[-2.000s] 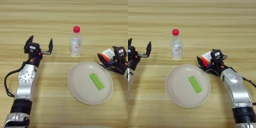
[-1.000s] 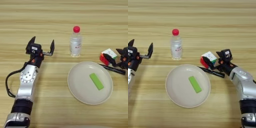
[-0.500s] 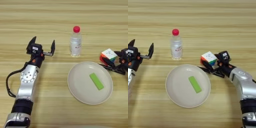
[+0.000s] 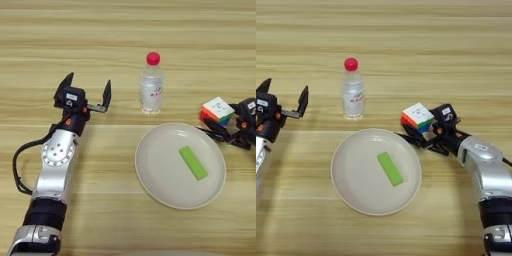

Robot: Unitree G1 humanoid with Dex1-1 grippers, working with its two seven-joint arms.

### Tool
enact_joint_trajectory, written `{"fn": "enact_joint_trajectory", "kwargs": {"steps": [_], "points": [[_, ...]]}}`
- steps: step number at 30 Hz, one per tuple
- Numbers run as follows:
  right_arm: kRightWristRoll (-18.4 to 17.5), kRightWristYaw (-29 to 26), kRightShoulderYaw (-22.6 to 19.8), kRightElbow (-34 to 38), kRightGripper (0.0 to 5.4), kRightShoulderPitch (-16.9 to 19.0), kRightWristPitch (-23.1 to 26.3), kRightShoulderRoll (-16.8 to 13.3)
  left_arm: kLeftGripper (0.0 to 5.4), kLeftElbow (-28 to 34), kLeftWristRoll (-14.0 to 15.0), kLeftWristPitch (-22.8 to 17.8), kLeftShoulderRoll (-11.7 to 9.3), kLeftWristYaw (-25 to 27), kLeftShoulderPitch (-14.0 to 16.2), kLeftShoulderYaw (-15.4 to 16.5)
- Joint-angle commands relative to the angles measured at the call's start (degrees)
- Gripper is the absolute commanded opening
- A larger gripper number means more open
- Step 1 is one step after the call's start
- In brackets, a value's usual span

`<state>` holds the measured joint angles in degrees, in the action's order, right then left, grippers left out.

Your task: Move the objects on the table

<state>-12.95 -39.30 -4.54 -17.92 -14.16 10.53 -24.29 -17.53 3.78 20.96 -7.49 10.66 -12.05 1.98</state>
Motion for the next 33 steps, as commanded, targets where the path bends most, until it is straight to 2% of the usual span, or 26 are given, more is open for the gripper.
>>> {"fn": "enact_joint_trajectory", "kwargs": {"steps": [1, 12, 19, 24, 33], "points": [[0.5, 0.1, 0.2, -0.4, 4.56, -0.4, -0.7, -0.2, 5.40, -0.3, -0.7, 0.4, -0.2, 0.1, 0.0, -0.1], [0.7, 0.4, 0.3, -1.1, 3.32, -0.7, -1.3, 0.2, 5.40, -0.6, -0.7, 0.6, -0.3, 0.1, -0.1, -0.1], [0.1, 0.6, -0.2, 0.5, 3.31, -0.9, -1.3, 0.2, 5.40, -1.3, -0.8, 0.8, -0.3, 0.0, -0.4, -0.1], [-0.6, 0.7, -0.5, 4.2, 3.31, -0.7, -0.5, 0.2, 5.40, -2.0, -0.8, 1.2, -0.3, 0.0, -0.6, -0.1], [-2.9, 0.9, 0.1, 17.6, 3.31, 1.7, 3.9, 0.2, 5.40, -2.8, -0.9, 1.7, -0.2, -0.2, -1.0, -0.1]]}}
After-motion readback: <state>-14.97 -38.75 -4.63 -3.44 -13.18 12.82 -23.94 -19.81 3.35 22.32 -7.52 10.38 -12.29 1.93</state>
